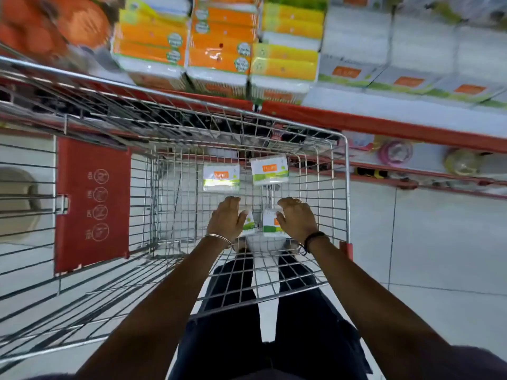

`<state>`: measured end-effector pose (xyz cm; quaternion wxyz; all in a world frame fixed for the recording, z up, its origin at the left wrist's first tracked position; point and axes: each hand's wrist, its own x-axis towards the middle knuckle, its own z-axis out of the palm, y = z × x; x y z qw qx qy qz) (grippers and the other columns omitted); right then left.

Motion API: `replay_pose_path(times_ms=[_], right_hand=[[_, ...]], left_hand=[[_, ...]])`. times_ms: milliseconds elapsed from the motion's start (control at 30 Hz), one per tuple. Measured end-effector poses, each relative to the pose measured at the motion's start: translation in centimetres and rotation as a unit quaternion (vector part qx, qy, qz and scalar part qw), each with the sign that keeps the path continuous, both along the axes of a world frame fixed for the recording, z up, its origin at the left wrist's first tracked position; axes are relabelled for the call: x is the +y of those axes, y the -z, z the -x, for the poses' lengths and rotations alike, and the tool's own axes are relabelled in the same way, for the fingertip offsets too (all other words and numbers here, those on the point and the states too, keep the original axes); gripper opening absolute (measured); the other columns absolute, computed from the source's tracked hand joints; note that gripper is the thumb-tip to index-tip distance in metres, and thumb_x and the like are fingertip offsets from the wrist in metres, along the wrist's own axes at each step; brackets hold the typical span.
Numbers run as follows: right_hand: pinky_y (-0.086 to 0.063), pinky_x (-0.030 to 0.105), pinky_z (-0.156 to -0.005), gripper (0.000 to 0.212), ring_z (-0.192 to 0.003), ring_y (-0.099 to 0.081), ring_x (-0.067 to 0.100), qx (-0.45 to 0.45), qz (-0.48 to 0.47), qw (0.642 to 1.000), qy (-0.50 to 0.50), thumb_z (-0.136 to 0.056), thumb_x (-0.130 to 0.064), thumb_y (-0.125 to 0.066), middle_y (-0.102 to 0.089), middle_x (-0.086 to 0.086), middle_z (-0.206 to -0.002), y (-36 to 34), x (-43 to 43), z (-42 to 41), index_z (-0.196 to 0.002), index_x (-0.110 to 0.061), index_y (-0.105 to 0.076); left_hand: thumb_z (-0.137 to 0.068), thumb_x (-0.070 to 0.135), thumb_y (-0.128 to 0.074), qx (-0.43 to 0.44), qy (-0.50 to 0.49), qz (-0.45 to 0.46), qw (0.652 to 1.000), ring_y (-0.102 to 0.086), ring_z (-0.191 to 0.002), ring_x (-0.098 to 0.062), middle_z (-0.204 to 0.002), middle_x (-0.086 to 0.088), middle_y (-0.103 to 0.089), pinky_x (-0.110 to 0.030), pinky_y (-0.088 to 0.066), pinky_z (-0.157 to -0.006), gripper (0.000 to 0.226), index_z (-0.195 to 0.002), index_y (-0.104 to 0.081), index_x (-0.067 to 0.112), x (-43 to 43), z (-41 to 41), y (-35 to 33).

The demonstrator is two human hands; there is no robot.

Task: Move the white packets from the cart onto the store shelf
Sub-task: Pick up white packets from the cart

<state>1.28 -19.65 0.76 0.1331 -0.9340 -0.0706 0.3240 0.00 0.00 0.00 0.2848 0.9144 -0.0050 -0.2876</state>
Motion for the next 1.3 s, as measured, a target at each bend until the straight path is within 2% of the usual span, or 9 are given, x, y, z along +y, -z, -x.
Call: replay_pose_path(times_ms=[67,200,333,467,600,733,833,1133,1300], right_hand=[[-0.038,0.042,-0.099,0.041,-0.12,-0.049,0.033,0.024,0.012,1.0,0.003,-0.091,-0.021,-0.05,-0.053,0.015,-0.13,1.0,0.0,-0.1,-0.129,-0.006,-0.045],[-0.03,0.042,-0.109,0.06,-0.134,-0.037,0.03,0.082,0.027,0.996,-0.007,-0.087,-0.024,-0.058,-0.041,0.014,-0.145,3.8,-0.4,0.2,-0.139,-0.008,-0.032],[-0.03,0.042,-0.107,0.066,-0.133,-0.036,0.03,0.105,0.053,0.992,-0.036,-0.081,-0.02,-0.065,-0.043,0.013,-0.142,5.9,-0.9,0.2,-0.138,-0.01,-0.033],[-0.035,0.039,-0.102,0.065,-0.122,-0.047,0.033,0.082,0.045,0.995,-0.029,-0.075,-0.013,-0.071,-0.051,0.017,-0.132,6.6,-1.1,0.1,-0.131,-0.005,-0.039],[-0.044,0.04,-0.088,0.065,-0.108,-0.055,0.037,0.111,0.008,0.994,-0.007,-0.071,-0.014,-0.077,-0.056,0.022,-0.122,5.7,-1.1,0.4,-0.124,-0.002,-0.04],[-0.045,0.04,-0.091,0.071,-0.114,-0.052,0.035,0.128,-0.044,0.99,0.029,-0.07,-0.011,-0.077,-0.053,0.017,-0.129,3.8,-1.2,0.9,-0.13,-0.009,-0.038],[-0.043,0.037,-0.096,0.063,-0.119,-0.049,0.031,0.092,-0.053,0.994,0.034,-0.073,-0.01,-0.073,-0.051,0.01,-0.13,1.5,-1.2,0.8,-0.128,-0.012,-0.044],[-0.046,0.034,-0.089,0.061,-0.115,-0.053,0.026,0.019,-0.085,0.993,0.077,-0.064,-0.013,-0.08,-0.055,0.005,-0.126,-7.6,-2.8,-2.8,-0.119,-0.013,-0.054],[-0.047,0.033,-0.089,0.06,-0.116,-0.054,0.025,-0.033,-0.092,0.993,0.072,-0.063,-0.011,-0.08,-0.056,0.005,-0.127,-13.9,-5.3,-4.9,-0.118,-0.014,-0.057]], left_hand=[[-0.09,0.026,-0.054,0.024,0.028,-0.055,0.998,-0.048,-0.117,-0.037,-0.129,-0.02,-0.049,-0.049,-0.045,-0.094,0.049,-0.13,-0.039,0.001,0.2,0.2,1.1],[-0.082,0.032,-0.063,0.075,0.096,-0.118,0.985,-0.04,-0.127,-0.033,-0.139,-0.016,-0.041,-0.048,-0.034,-0.107,0.068,-0.136,-0.031,0.004,1.1,0.9,4.4],[-0.077,0.032,-0.069,0.092,0.131,-0.134,0.978,-0.032,-0.135,-0.031,-0.145,-0.015,-0.036,-0.046,-0.022,-0.117,0.08,-0.138,-0.026,0.004,1.4,0.6,6.7],[-0.07,0.021,-0.076,0.109,0.07,-0.083,0.988,-0.048,-0.118,-0.038,-0.125,-0.021,-0.05,-0.043,-0.04,-0.103,0.068,-0.122,-0.039,-0.002,1.3,-0.2,7.2],[-0.079,0.018,-0.068,0.175,0.061,-0.063,0.981,-0.057,-0.109,-0.038,-0.121,-0.021,-0.057,-0.042,-0.049,-0.09,0.059,-0.124,-0.035,-0.001,1.2,-0.7,5.6],[-0.074,0.006,-0.067,0.148,0.087,-0.072,0.982,-0.058,-0.107,-0.038,-0.121,-0.021,-0.059,-0.045,-0.053,-0.085,0.064,-0.128,-0.032,0.006,1.4,-0.3,3.1],[-0.074,0.004,-0.065,0.121,0.087,-0.093,0.984,-0.051,-0.116,-0.032,-0.13,-0.012,-0.053,-0.046,-0.052,-0.091,0.066,-0.132,-0.037,0.015,1.4,-0.1,0.8],[-0.078,-0.002,-0.057,0.043,0.074,-0.134,0.987,-0.041,-0.129,-0.027,-0.136,-0.007,-0.047,-0.044,-0.049,-0.096,0.061,-0.134,-0.043,0.016,-0.1,-2.5,-7.6],[-0.076,-0.003,-0.058,-0.037,0.035,-0.11,0.993,-0.045,-0.125,-0.031,-0.133,-0.009,-0.051,-0.047,-0.051,-0.094,0.059,-0.132,-0.047,0.014,-2.5,-3.9,-13.5]])
